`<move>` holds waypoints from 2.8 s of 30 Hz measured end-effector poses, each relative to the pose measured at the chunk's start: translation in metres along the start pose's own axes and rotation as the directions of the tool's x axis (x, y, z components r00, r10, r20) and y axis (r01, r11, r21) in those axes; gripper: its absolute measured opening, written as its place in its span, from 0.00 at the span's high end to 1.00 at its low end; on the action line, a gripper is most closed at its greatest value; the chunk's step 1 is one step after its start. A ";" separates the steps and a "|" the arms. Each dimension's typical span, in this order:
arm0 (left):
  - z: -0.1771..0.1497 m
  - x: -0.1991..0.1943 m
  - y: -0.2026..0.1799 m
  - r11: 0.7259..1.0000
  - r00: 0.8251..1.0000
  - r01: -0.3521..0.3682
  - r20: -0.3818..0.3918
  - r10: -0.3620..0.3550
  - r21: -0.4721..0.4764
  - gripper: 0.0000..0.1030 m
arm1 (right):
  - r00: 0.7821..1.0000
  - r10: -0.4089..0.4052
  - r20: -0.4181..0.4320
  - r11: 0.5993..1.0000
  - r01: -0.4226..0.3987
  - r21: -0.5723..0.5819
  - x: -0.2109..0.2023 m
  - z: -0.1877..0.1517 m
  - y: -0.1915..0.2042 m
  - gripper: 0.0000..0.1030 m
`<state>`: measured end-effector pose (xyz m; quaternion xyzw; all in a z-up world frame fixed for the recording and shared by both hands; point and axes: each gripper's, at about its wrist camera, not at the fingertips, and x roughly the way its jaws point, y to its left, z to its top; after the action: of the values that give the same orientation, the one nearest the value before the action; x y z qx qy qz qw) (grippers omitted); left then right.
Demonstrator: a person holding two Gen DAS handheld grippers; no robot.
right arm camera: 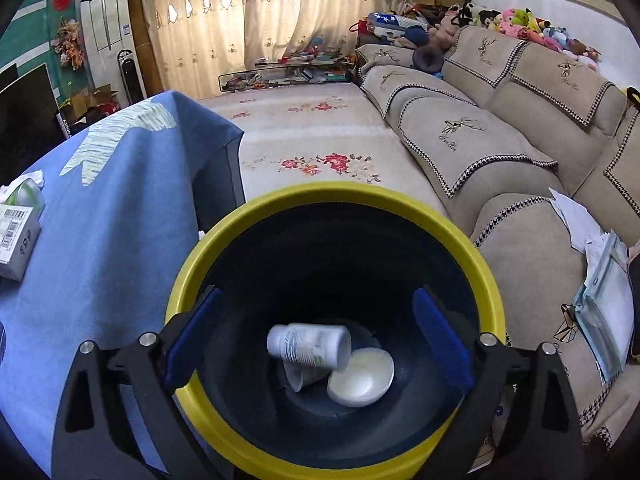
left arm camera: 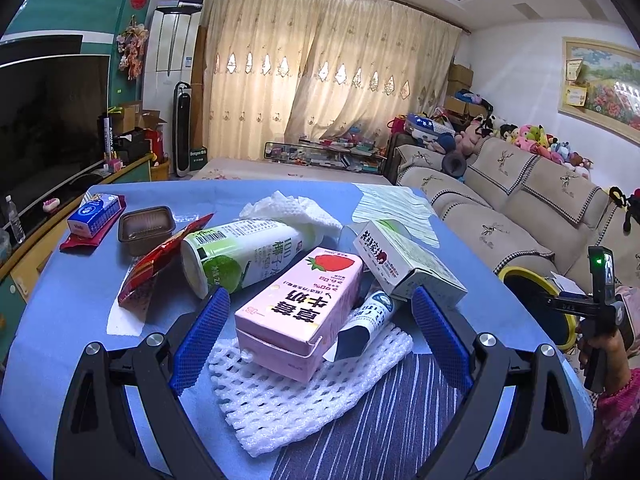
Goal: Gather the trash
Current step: 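Drop the pill bottle into the yellow bin with the right gripper, then grasp the white toothpaste tube with the left gripper and lift it, then release the toothpaste tube into the yellow bin with the left gripper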
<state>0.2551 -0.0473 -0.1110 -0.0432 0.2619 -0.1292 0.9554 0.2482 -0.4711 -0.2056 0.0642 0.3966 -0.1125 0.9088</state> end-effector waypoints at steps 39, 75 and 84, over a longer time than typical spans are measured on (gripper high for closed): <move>0.006 0.068 -0.056 0.952 0.947 0.050 -0.318 0.051 0.303 0.82 | 0.996 0.084 0.003 0.994 -0.084 0.066 -0.017 -0.026 -0.019 0.12; 0.015 -0.015 -0.193 0.860 0.903 0.376 -0.344 -0.257 0.346 0.82 | 0.987 0.038 0.154 0.988 -0.061 0.143 -0.121 -0.056 -0.060 0.12; 0.025 0.074 -0.303 0.792 0.822 0.516 -0.450 -0.349 0.327 0.82 | 0.988 -0.014 0.156 0.968 -0.026 0.249 -0.128 -0.073 -0.112 0.11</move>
<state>0.2612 -0.3583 -0.0800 0.1362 0.3821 -0.4090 0.8174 0.0835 -0.5443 -0.1635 0.1706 0.3066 -0.1636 0.9220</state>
